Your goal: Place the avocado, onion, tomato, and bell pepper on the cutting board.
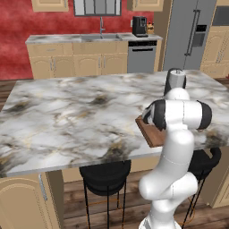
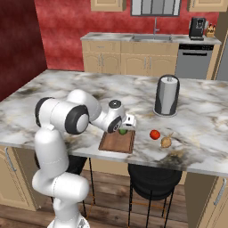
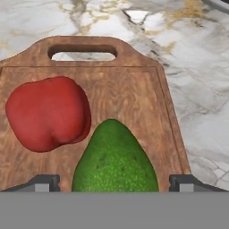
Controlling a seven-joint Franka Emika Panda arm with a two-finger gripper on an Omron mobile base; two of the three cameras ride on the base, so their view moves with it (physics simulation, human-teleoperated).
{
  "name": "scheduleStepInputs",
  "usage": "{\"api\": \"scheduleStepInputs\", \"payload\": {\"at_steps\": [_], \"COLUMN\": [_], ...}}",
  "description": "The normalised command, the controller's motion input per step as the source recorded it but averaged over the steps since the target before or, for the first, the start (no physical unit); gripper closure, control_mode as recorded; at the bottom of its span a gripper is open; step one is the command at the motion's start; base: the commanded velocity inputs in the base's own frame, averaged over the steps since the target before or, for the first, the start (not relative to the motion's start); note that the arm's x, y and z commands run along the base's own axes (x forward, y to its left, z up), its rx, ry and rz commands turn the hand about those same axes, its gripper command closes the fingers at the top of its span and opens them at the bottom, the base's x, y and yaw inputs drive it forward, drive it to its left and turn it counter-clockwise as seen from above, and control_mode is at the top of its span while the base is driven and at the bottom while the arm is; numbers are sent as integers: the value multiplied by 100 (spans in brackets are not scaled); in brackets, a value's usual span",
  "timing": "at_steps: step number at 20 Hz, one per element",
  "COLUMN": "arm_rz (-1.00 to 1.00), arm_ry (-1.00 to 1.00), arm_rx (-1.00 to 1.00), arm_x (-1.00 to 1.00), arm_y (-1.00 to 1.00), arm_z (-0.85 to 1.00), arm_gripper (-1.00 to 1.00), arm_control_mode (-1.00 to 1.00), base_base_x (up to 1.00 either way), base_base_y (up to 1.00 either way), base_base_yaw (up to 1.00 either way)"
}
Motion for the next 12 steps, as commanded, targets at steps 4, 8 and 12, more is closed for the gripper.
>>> {"api": "scheduleStepInputs", "payload": {"at_steps": [4,8,12], "arm_rz": [0,0,0], "arm_ry": [0,0,0], "arm_rx": [0,0,0], "arm_x": [-1,-2,-10], "arm_y": [0,-1,-20], "arm_z": [45,54,46], "arm_gripper": [-100,-100,-100], "arm_control_mode": [-100,-100,-100], "base_base_x": [0,0,0], "base_base_y": [0,0,0], "base_base_yaw": [0,0,0]}}
